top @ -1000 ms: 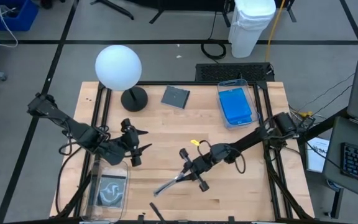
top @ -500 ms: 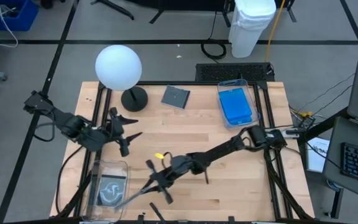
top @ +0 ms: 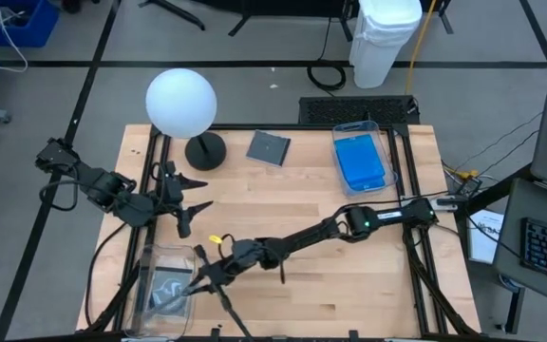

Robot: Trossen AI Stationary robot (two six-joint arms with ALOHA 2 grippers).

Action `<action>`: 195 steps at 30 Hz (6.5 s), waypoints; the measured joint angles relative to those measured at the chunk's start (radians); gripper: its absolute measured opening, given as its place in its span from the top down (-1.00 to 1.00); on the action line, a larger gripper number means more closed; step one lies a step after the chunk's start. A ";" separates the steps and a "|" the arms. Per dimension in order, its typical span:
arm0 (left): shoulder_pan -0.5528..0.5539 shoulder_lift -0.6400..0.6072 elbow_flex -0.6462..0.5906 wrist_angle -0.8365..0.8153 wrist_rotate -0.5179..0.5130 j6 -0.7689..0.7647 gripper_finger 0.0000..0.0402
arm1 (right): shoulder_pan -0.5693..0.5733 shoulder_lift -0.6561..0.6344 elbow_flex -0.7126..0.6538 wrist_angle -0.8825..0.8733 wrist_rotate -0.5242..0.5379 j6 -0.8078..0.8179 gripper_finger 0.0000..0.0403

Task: Pick & place jewel cases by type
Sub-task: Put the bottom black CD case into the bottom transparent bin

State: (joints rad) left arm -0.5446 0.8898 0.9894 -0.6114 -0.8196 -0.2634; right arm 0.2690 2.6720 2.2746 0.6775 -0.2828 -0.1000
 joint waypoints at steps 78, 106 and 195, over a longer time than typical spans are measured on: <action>0.863 0.454 -0.187 0.467 0.650 0.131 -0.18 | -0.018 -1.097 -1.343 -0.554 0.450 0.230 0.40; 1.014 1.325 0.777 -0.203 0.638 0.094 -0.18 | 0.034 -1.509 -1.918 0.051 0.623 0.163 0.41; 1.018 1.179 0.768 -0.021 0.819 0.000 0.99 | 0.040 -1.560 -2.076 0.219 0.358 -0.012 0.41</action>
State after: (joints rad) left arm 0.4735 2.0687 1.7569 -0.6321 -0.0002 -0.2629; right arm 0.3092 1.1121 0.1989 0.8970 0.0753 -0.1117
